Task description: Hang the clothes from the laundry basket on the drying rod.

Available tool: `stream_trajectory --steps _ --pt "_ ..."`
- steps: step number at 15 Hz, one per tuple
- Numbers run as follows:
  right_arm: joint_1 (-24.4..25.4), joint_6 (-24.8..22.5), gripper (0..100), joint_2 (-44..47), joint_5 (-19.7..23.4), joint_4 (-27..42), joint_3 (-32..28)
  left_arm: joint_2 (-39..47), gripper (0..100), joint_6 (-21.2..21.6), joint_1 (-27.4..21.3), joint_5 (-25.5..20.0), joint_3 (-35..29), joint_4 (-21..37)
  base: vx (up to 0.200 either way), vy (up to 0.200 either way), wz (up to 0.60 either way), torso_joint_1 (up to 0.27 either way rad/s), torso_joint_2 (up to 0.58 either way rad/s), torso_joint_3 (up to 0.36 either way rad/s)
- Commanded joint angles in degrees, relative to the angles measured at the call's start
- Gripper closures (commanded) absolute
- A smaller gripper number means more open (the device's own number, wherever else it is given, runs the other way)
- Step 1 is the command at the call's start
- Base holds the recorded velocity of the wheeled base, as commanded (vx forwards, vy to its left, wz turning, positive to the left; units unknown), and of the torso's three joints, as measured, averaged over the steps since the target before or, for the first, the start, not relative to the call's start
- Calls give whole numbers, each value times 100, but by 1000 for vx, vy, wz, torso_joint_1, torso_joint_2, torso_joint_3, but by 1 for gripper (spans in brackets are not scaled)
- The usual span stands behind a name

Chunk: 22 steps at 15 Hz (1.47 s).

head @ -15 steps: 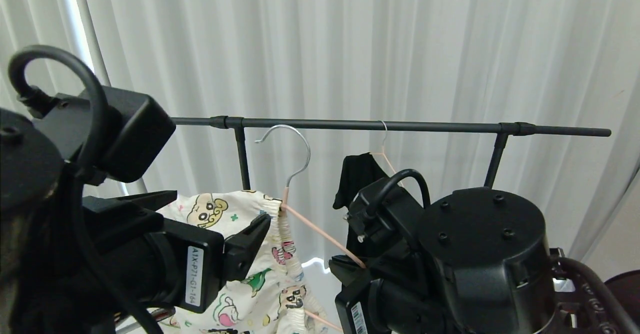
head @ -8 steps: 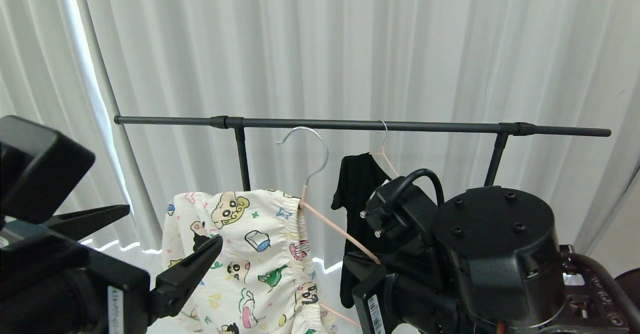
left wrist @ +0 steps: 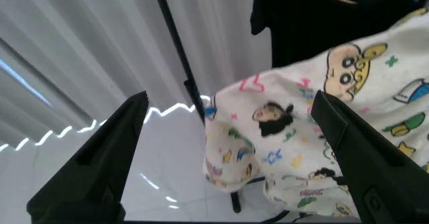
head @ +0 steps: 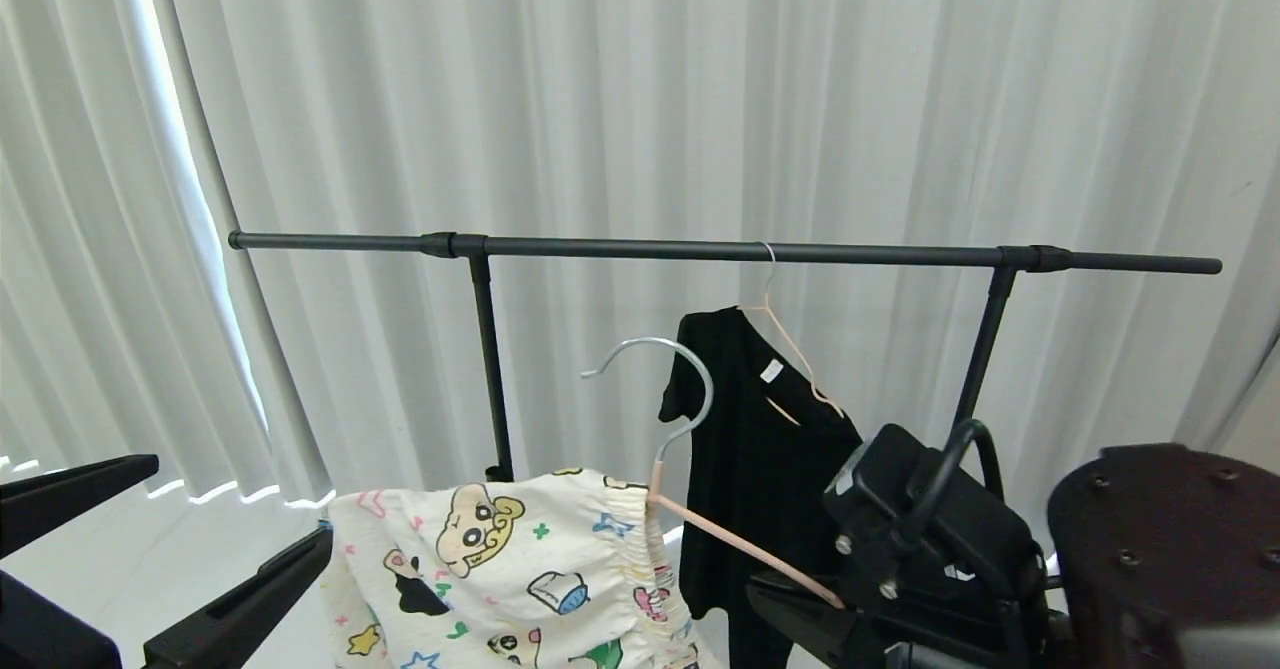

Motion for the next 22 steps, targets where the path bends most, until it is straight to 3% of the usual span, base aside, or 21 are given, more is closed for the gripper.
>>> stream_trajectory --steps 1,4,6,9,10,15,18,21,22 --pt "12 -129 100 -221 71 -390 337 -89 0 7 -368 -35 27 -141 0 0 0 0 0 0" --pt "12 -577 100 -239 221 -909 777 -238 0 34 -974 -334 27 -185 0 0 0 0 0 0" --pt "100 -726 100 -379 449 -1014 979 -475 0 385 -1212 -712 62 -185 0 0 0 0 0 0" --pt "135 -718 100 -476 625 -1032 979 -950 0 1246 -1203 -2127 282 -185 0 0 0 0 0 0" --pt "135 -718 100 -476 634 -1058 979 -994 0 1466 -1177 -2390 334 -185 0 0 0 0 0 0" --pt "135 -858 100 -608 1108 -1076 997 -871 0 1475 -1177 -2593 422 -185 0 0 0 0 0 0" --pt "135 -955 100 -608 1117 -1076 988 -431 0 1466 -1054 -2689 422 -194 0 0 0 0 0 0" --pt "126 -1069 100 -599 1117 -1067 988 78 0 1457 -1018 -2927 422 -748 0 0 0 0 0 0" --pt "126 -1104 100 -608 1117 -1058 997 272 0 1457 -860 -3199 457 -976 0 0 0 0 0 0"
